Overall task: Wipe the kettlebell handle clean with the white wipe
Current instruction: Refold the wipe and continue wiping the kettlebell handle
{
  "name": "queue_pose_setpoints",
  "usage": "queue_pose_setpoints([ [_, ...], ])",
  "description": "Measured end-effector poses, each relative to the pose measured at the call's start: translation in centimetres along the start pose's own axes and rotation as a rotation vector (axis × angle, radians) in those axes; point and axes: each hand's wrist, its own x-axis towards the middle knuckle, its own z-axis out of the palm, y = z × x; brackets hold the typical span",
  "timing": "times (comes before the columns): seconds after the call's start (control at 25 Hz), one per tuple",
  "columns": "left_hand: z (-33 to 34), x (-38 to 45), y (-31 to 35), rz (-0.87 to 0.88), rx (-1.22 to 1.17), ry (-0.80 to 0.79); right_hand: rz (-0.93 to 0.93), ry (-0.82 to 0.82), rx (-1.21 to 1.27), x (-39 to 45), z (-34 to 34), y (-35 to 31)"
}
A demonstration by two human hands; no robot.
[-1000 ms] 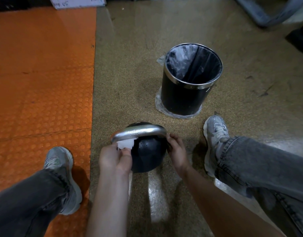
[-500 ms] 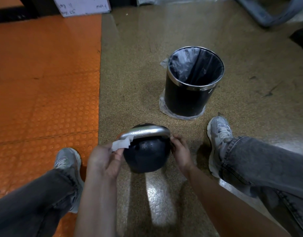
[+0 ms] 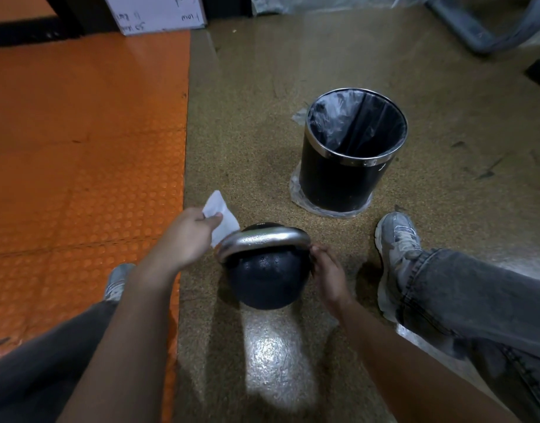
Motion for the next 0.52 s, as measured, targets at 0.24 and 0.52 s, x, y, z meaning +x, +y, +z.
queue_pose_setpoints([
  [0.24, 1.8, 0.9, -1.0, -0.007, 0.042, -0.062, -0.026, -0.018, -0.005, 0.0, -0.1, 0.2],
  [0.52, 2.5, 0.2, -1.0, -0.054, -0.034, -0.047, -0.035, -0.016, -0.015, 0.0, -0.1, 0.3],
])
